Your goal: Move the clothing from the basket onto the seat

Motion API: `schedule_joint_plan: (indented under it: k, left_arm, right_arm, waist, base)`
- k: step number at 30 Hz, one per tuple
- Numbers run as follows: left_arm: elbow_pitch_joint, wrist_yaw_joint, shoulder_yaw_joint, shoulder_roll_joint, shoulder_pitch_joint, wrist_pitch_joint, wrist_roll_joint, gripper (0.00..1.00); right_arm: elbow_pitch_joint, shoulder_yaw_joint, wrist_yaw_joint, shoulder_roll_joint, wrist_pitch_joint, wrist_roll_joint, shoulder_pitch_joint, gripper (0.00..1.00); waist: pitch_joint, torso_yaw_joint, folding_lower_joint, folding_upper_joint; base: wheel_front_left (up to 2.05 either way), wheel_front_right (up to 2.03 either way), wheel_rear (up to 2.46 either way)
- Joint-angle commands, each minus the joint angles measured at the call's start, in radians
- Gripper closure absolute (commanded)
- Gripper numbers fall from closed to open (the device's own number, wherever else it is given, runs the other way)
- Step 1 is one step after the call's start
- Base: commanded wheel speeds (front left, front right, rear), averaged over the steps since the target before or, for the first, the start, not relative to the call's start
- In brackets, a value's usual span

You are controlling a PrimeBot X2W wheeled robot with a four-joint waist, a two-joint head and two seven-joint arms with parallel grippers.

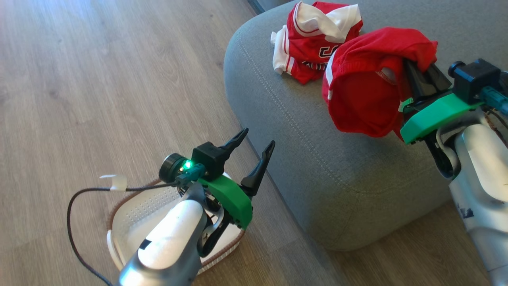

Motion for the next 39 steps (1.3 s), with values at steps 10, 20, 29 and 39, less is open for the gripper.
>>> schedule_joint_plan:
  k: [10,20,29,39]
  left_arm:
    - [-0.032,-0.003,0.024,0.007,-0.056,-0.013,0.016,0.0]
    - [-0.086,-0.003,0.016,0.006,-0.099,-0.013,0.038,0.0]
    - [-0.134,-0.007,-0.016,0.006,-0.177,-0.013,0.067,0.0]
    - [-0.173,-0.007,-0.031,0.019,-0.252,-0.008,0.097,0.0]
  right_arm:
    - [-0.001,-0.019,0.0,-0.004,0.008,-0.004,-0.117,1.0]
    - [0.087,-0.045,0.0,-0.078,0.066,-0.011,-0.395,1.0]
    - [0.237,-0.047,0.0,-0.179,0.126,-0.014,-0.638,1.0]
    - [0.374,-0.103,0.0,-0.24,0.133,-0.043,-0.768,1.0]
  waist:
    - [0.057,0.033,0.0,-0.0001]
    - [0.157,0.132,0.0,-0.0001]
    - [0.306,0.254,0.0,-0.0001]
    - [0.449,0.315,0.0,-0.0001]
  base:
    - [0.0,0.0,0.0]
    - [0.0,0.0,0.0]
    - [0.0,0.0,0.0]
    - [0.0,0.0,0.0]
